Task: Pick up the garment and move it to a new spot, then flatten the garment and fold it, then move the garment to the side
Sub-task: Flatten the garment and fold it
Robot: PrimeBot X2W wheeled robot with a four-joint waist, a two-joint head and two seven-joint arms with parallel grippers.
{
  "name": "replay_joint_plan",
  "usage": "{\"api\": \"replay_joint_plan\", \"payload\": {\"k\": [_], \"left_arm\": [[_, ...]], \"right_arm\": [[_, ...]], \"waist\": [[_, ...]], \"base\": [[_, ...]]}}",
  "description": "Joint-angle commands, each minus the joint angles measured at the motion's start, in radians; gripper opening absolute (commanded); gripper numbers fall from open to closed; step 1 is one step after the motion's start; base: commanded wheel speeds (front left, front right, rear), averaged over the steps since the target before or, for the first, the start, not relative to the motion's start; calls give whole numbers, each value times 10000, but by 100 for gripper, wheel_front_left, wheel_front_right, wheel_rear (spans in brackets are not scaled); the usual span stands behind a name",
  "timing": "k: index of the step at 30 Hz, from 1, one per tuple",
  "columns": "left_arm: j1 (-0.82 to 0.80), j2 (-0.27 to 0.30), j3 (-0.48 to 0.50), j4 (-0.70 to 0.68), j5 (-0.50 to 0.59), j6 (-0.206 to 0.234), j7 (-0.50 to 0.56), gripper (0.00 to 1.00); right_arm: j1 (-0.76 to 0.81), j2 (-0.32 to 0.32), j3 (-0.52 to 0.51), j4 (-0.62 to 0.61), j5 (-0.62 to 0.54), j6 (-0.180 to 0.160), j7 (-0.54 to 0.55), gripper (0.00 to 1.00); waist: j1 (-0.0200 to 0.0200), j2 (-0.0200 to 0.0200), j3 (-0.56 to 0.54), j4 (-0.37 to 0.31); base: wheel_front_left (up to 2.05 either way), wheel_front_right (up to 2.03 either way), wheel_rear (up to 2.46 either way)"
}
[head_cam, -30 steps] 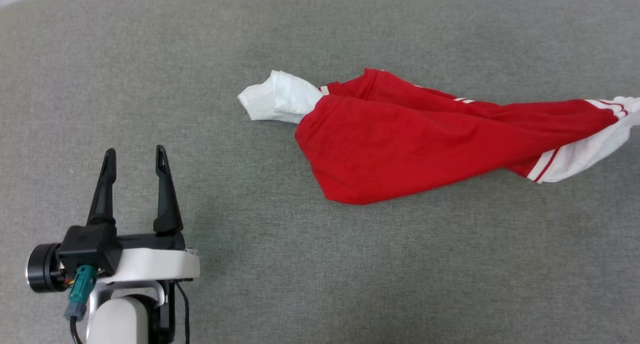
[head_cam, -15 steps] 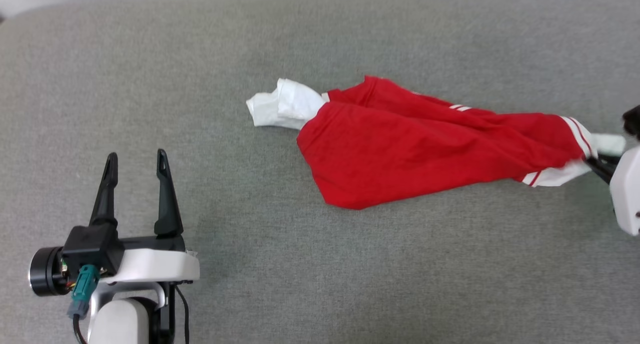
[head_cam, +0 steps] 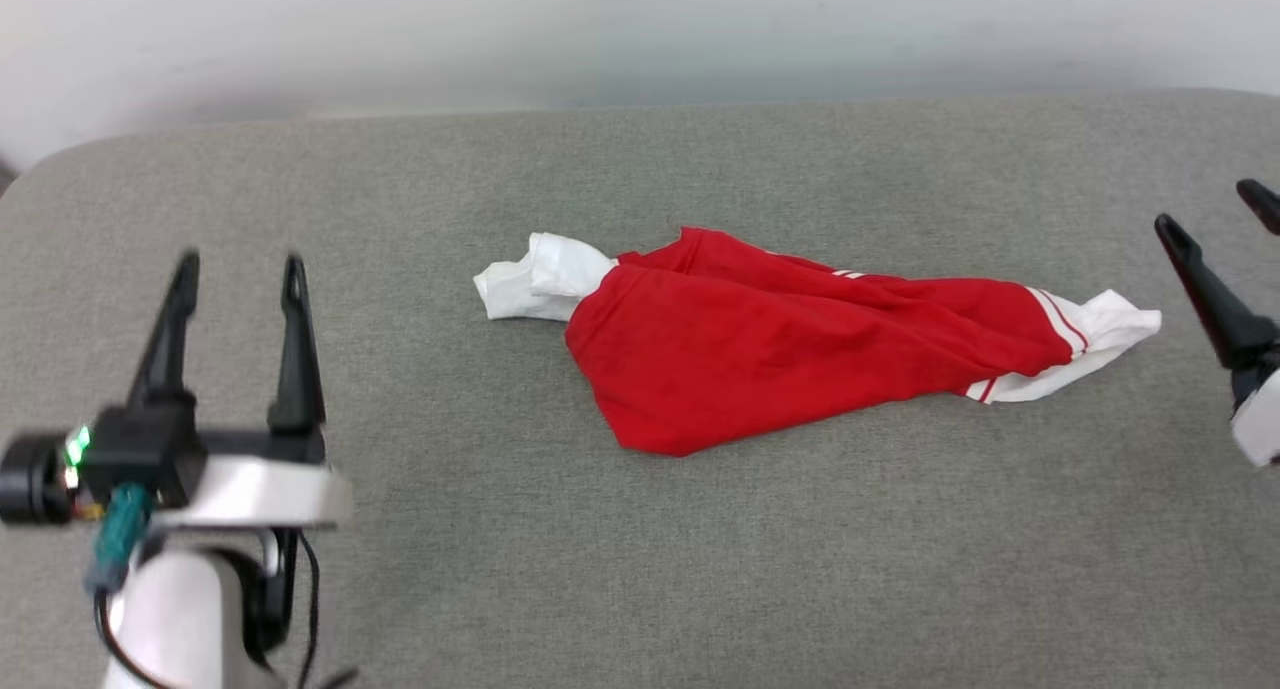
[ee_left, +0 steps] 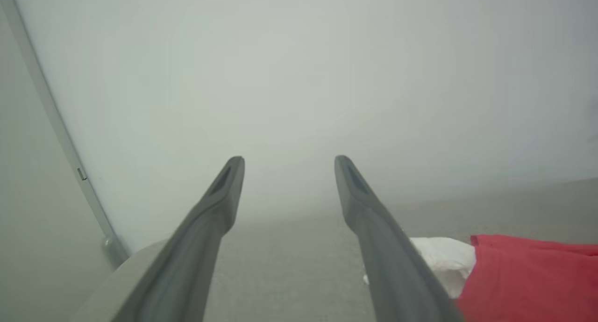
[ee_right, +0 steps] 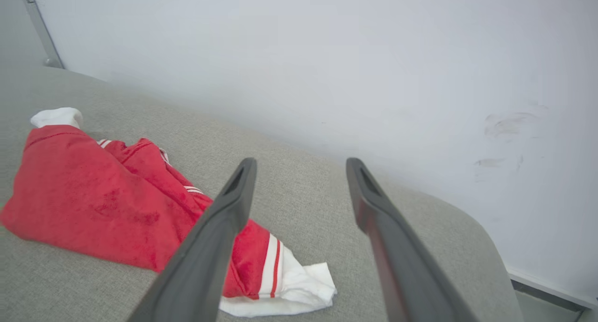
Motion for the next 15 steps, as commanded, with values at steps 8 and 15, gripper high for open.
{"api": "replay_joint_plan", "payload": {"k": [8, 15], "left_arm": [[-2677, 1103, -1545, 1002, -628, -770, 1822, 100], [-4769, 2404, -4659, 1279, -3113, -817, 5356, 100]], "right_arm": [[2374, 2346, -3347, -1772, -2877, -7, -673, 100], [3438, 3630, -4274, -3021, -4059, -8, -408, 100]], "waist": [[0, 0, 40, -201], [0, 0, 309, -348]], "base": [[0, 0, 0], [0, 0, 0]]}}
